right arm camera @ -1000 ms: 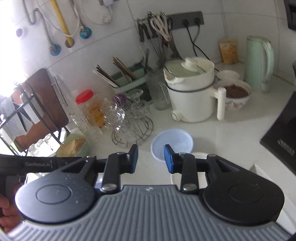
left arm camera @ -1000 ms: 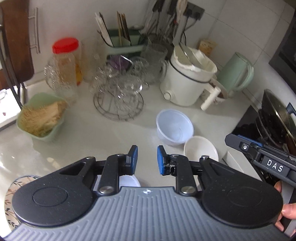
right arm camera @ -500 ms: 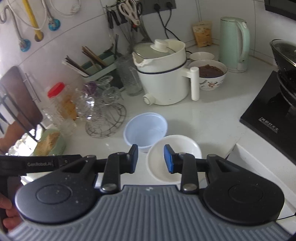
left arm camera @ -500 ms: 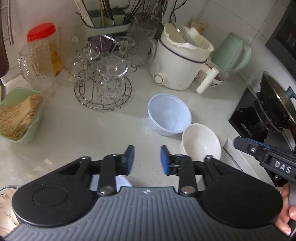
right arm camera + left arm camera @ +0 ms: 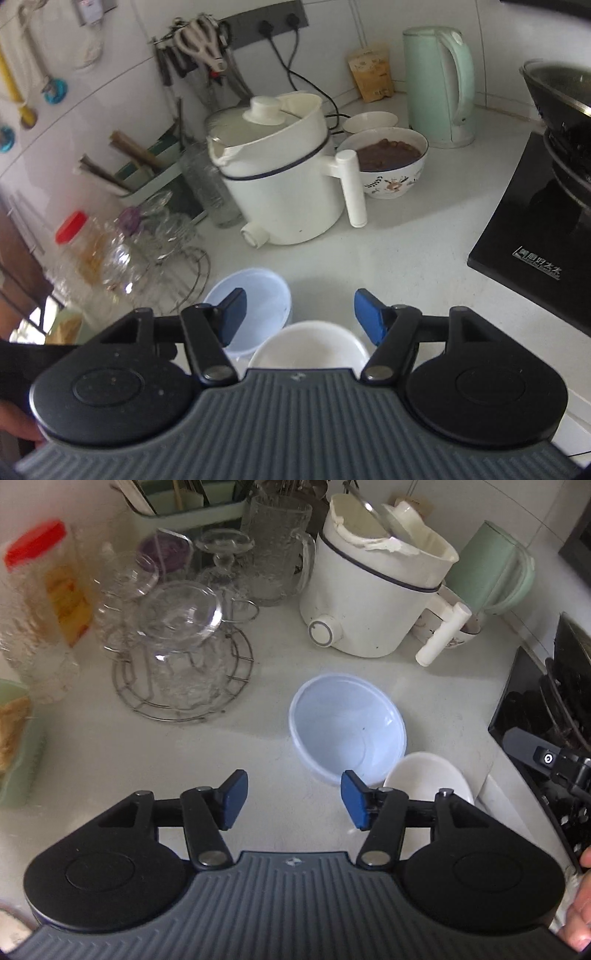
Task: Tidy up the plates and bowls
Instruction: 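Move both grippers to the second light blue bowl by the rice cooker, then close both grippers on the second light blue bowl's rim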
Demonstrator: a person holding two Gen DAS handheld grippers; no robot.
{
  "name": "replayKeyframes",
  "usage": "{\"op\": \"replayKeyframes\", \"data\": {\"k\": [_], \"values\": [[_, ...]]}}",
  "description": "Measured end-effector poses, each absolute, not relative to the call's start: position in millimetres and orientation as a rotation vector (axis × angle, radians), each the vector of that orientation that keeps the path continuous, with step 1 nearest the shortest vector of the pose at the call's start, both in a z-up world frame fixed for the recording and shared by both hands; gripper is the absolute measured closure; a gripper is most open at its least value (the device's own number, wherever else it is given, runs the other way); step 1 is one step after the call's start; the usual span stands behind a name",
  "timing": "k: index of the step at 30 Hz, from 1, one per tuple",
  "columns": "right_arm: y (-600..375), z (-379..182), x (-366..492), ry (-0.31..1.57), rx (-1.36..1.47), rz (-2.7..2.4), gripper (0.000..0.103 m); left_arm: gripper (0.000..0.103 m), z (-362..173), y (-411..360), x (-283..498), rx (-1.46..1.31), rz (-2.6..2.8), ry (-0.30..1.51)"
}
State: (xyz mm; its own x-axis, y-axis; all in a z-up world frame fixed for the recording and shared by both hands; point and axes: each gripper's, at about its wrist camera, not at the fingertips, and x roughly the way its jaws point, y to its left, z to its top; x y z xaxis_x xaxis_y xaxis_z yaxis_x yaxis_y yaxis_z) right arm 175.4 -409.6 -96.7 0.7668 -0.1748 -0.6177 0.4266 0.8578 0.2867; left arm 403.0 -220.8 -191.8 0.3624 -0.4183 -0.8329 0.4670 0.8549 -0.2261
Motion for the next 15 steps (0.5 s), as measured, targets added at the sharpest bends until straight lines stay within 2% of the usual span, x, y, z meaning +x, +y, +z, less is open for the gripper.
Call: {"op": "replayKeyframes", "data": {"k": [7,8,12,13,15], "values": [[-434,-112,209,0.659,0.457,-0.275,0.036,0.041,-199,-238,429,-0.045,-0.548,1.06],[-436,-115,214,0.67,0.467,-0.253,0.041,0.041,-201,-240,432,-0.059,-0.542,1.065],[-441,-129,237,0.724,0.478,-0.202,0.046,0.042,-210,-248,441,-0.088,-0.528,1.089],[-441,-132,243,0.743,0.474,-0.21,0.05,0.042,-214,-250,444,-0.1,-0.522,1.101],[-440,-139,255,0.767,0.492,-0.226,0.051,0.048,-221,-253,450,-0.131,-0.487,1.125]]}}
